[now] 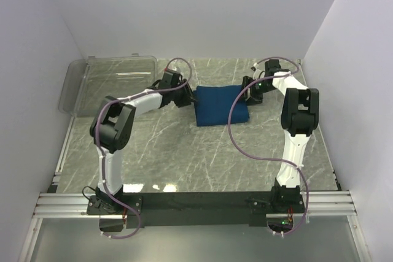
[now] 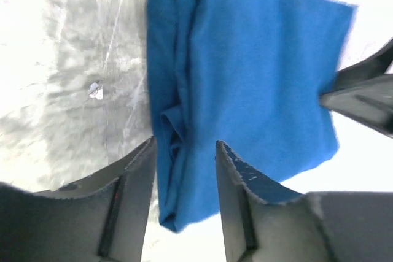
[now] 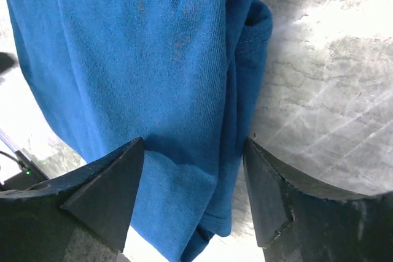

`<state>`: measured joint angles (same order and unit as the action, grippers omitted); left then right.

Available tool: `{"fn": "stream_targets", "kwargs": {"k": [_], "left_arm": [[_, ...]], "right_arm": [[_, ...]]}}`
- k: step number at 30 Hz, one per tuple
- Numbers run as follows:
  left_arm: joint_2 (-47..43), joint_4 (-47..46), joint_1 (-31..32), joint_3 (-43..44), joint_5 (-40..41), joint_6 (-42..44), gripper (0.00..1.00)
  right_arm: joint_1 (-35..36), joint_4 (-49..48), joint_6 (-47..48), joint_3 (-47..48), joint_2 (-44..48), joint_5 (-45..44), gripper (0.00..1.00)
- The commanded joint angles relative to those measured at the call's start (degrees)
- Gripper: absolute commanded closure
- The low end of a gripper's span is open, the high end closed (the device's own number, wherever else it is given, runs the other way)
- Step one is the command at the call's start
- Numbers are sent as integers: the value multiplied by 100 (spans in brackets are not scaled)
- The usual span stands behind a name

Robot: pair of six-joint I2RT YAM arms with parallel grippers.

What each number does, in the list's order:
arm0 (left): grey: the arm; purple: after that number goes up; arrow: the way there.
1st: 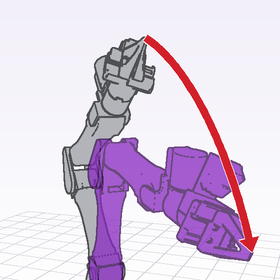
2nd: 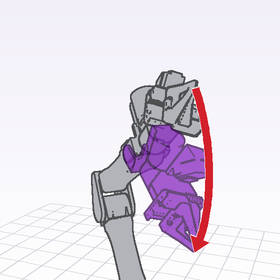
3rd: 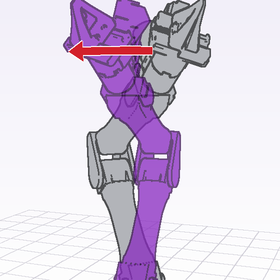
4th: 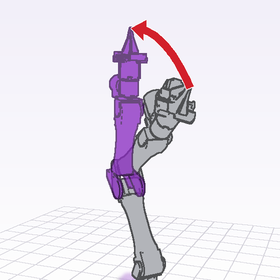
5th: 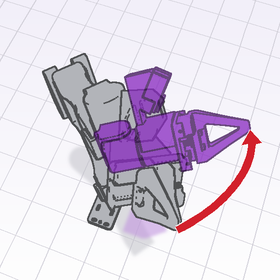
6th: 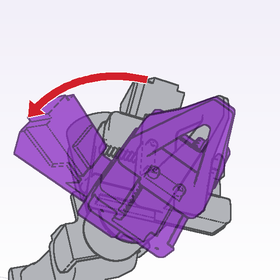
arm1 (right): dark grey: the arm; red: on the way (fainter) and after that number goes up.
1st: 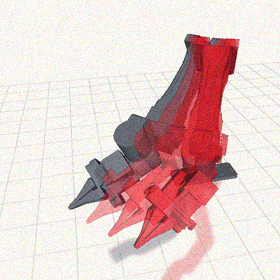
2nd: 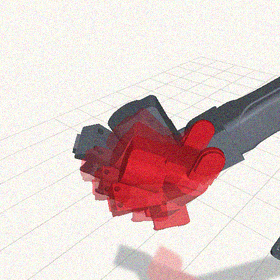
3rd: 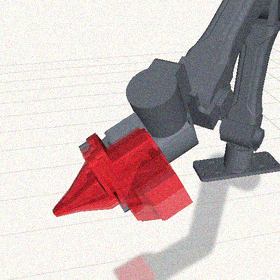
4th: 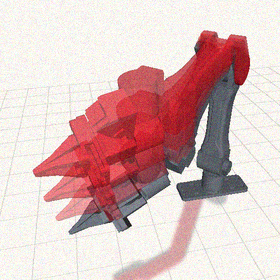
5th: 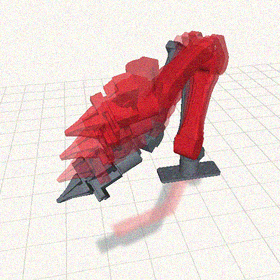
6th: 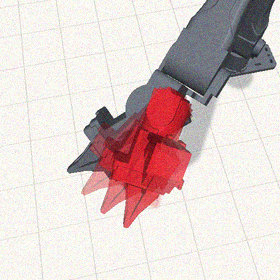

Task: Fold and stack the t-shirts
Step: Neatly place the folded tshirt to the corner

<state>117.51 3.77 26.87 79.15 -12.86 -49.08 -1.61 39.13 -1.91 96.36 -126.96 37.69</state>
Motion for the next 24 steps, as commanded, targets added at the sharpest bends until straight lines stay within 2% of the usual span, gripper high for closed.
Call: {"fn": "stream_targets", "kwargs": {"k": [1,4,8,13,15,16,21,24], "left_arm": [[-905,106,2,-5,582,258,51],[-1571,36,2,-302,653,381,50],[-2451,-52,11,-857,706,399,50],[-3732,18,46,-1762,759,312,50],[-4086,97,55,-2175,776,268,50],[-4409,132,55,-2429,785,206,50],[-5360,414,46,-3142,838,30,50],[-5888,598,55,-3581,882,-75,50]], "right_arm": [[99,322,-2,242,-303,-51,28],[134,541,50,357,-356,-87,33],[274,788,130,472,-391,-86,47],[363,1113,323,691,-549,71,61],[345,1114,349,718,-558,150,73],[328,1105,358,735,-532,168,100],[-101,1114,498,875,-304,195,100],[-426,1359,717,1278,-277,-261,100]]}}
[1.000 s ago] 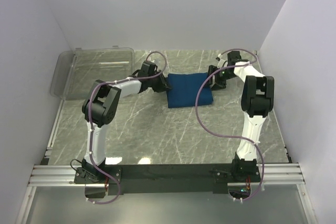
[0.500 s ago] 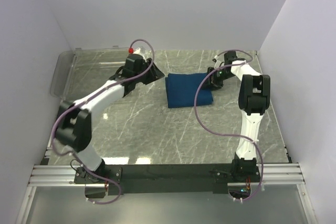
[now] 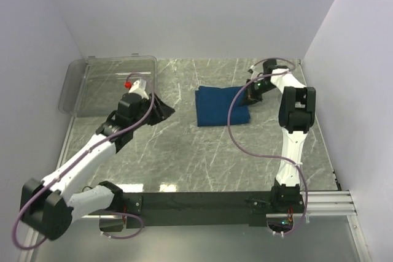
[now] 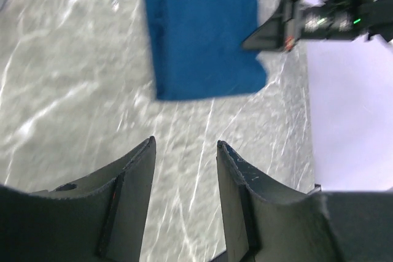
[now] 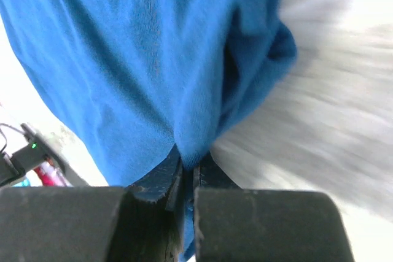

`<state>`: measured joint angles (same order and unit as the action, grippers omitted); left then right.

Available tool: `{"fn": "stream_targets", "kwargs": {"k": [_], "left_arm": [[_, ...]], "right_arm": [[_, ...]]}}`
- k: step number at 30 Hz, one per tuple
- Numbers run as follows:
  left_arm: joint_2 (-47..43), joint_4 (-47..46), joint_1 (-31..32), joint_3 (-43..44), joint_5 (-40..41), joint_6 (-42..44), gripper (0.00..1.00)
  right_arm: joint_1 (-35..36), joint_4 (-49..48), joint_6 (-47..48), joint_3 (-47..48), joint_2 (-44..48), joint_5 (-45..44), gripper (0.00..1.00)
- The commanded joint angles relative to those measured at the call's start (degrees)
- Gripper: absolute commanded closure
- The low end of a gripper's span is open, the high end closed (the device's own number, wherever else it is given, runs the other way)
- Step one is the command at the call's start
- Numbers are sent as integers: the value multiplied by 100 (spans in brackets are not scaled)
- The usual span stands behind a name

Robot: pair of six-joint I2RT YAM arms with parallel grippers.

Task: Fold and stack the t-shirts
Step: Neatly place the folded tshirt to the corner

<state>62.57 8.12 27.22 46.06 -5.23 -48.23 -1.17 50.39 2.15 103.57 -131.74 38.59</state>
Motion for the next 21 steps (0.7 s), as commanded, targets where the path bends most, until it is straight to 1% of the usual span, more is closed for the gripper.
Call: {"fn": "stream_targets", "kwargs": {"k": [1,3,7,8,10,11,14,15,16,17,19,20,21], "left_arm": [[-612,233,11,-369,128,-204,50],[-876,330,20,-702,137,-257,50],[-1175,366,20,-958,84,-345,51],[-1229,366,11,-1055,84,-363,51],[-1343,383,20,-1134,49,-415,51],[-1378,418,11,-1196,31,-407,51],[-1458,480,20,-1231,-4,-398,51],[-1466,532,20,-1231,-4,-389,51],[-1501,550,11,-1231,-4,-380,50],[-1510,568,11,-1223,-13,-389,51],[-1519,612,20,-1196,-30,-354,50],[-1519,638,11,-1135,-22,-328,50],[-1511,656,11,-1100,-13,-302,50]], "right_arm": [[-542,278,373,672,202,-657,100],[-778,532,662,1084,114,-1175,100],[-1086,823,1050,1727,-97,-1871,100],[-1200,858,1163,1850,-167,-2168,100],[-1306,867,1261,2228,-255,-2495,100],[-1385,850,1340,2473,-360,-2871,100],[-1491,684,1419,2747,-501,-3452,100],[-1491,596,1437,2817,-519,-3785,100],[-1509,516,1472,2827,-519,-3849,93],[-1509,368,1533,2818,-519,-4024,72],[-1509,261,1595,2818,-502,-4149,49],[-1500,156,1630,2809,-432,-4210,34],[-1483,120,1639,2766,-370,-4263,26]]}}
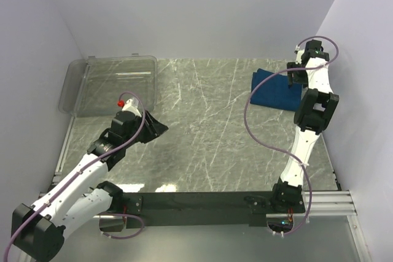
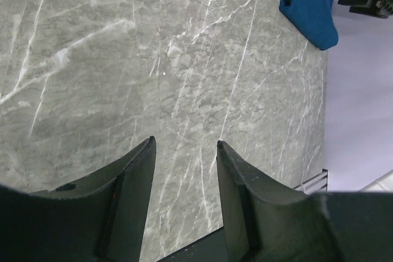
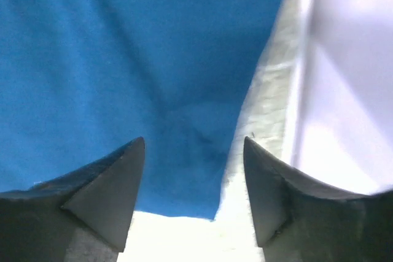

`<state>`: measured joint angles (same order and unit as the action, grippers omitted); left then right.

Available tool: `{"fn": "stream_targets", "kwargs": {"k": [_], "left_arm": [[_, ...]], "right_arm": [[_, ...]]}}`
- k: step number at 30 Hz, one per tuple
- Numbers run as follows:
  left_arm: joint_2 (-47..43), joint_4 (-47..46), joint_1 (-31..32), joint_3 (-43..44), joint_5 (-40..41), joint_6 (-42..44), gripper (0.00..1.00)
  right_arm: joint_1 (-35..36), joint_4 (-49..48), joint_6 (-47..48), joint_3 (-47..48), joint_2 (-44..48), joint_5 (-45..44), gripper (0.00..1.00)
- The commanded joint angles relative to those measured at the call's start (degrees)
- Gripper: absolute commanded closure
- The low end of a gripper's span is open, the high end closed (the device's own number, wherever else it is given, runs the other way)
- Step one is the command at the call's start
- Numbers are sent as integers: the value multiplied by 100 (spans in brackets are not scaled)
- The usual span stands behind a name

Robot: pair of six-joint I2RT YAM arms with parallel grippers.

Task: Fold and stack the t-shirts
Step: Neatly place the folded tshirt to the corner

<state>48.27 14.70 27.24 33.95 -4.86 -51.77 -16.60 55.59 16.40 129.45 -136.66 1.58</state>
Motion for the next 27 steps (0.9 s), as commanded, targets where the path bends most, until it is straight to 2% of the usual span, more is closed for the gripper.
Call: {"fn": "stream_targets", "kwargs": {"k": [1,6,7,8,9,10,11,12,13,14,15,16,17,19,20,23,24,25,27], "left_arm": [[-72,59,9,155,-41,114,50],[-72,393,18,568,222,447,49],[-98,524,9,664,458,709,49],[-125,943,9,935,660,842,48],[-238,1156,18,1085,906,957,41],[-318,1410,18,1339,1535,1141,35],[-431,1752,18,1429,1872,1160,26],[-563,1895,9,1473,2214,1143,5],[-886,1966,18,1482,2461,1177,1],[-1064,1984,18,1439,2829,1213,1],[-1370,2080,9,1430,2972,1239,1],[-1512,2142,9,1430,3078,1292,1],[-1627,2229,0,1438,3244,1327,1],[-1882,2528,0,1491,3395,1284,1],[-1935,2616,0,1500,3456,1257,1],[-2233,2548,0,1412,3178,1300,1],[-2330,2486,0,1377,3141,1327,1],[-2357,2511,9,1360,3149,1292,1],[-2401,2512,9,1359,3106,1292,1]], "right_arm": [[60,-461,240,116,192,-606,24],[209,-769,398,-727,1140,-441,24],[253,-700,477,-850,1298,-196,24],[262,-438,730,-999,1665,668,24],[254,-235,959,-1375,1878,1381,24],[254,-24,1248,-1613,2097,1937,22],[254,134,1591,-2242,2630,2699,21],[254,-3,1611,-2675,2958,2942,20],[245,-231,1577,-3149,3335,3083,20],[245,-833,1385,-4076,4148,3172,19],[245,-1101,1331,-4494,4574,3242,18],[236,-1382,1269,-4899,4987,3252,18],[245,-1863,1095,-5555,5792,3191,16],[236,-2279,848,-6104,6535,2621,12],[236,-2629,534,-6533,7199,2349,11],[201,-3009,32,-7176,8361,1330,0],[201,-3054,-197,-7310,8619,996,0],[201,-3141,-477,-7468,8873,262,0],[184,-3117,-981,-7732,9516,53,0]]}}
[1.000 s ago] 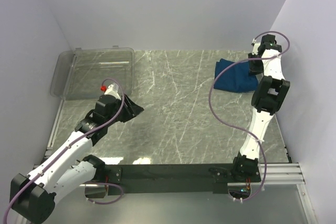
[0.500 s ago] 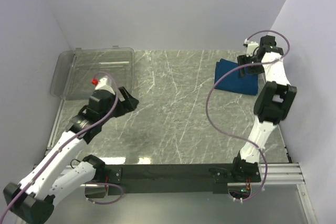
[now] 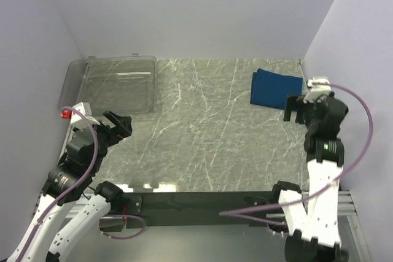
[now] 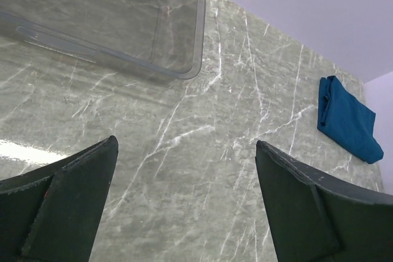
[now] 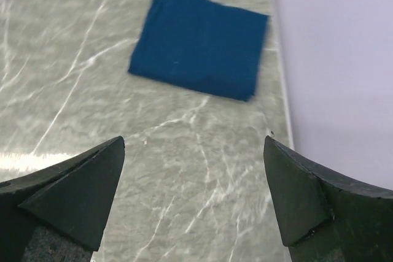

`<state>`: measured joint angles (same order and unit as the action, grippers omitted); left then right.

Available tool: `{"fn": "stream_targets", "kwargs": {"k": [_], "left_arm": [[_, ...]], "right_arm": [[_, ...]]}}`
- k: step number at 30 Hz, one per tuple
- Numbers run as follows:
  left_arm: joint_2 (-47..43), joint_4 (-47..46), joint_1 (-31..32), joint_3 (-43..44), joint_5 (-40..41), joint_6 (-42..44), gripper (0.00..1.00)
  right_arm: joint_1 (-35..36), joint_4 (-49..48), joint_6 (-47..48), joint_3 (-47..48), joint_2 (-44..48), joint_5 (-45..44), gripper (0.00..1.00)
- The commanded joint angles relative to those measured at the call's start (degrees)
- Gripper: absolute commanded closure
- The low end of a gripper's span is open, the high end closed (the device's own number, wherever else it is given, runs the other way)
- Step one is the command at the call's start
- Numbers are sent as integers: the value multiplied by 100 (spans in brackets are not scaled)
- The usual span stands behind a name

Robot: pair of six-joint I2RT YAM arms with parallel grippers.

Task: Fold and stack the t-shirts
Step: Neatly place the folded tshirt to the corner

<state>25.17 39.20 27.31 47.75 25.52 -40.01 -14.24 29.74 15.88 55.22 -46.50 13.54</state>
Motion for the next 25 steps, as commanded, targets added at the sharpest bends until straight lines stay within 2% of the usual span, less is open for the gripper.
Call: {"fn": "stream_targets", "kwargs": {"k": [1,7,11,25], "left_arm": [[-91,53,2,15,33,142,1],[102,-18,2,51,-205,292,1],[173,-79,2,51,-214,406,1],[225,-211,2,-90,-267,459,1]], "right_arm": [[-53,-408,-946,-336,815,-1108,0],[-53,155,-1394,-486,1467,-1458,0],[-53,331,-1579,-495,1565,-1749,0],[-53,-11,-1501,-723,1530,-2154,0]]}}
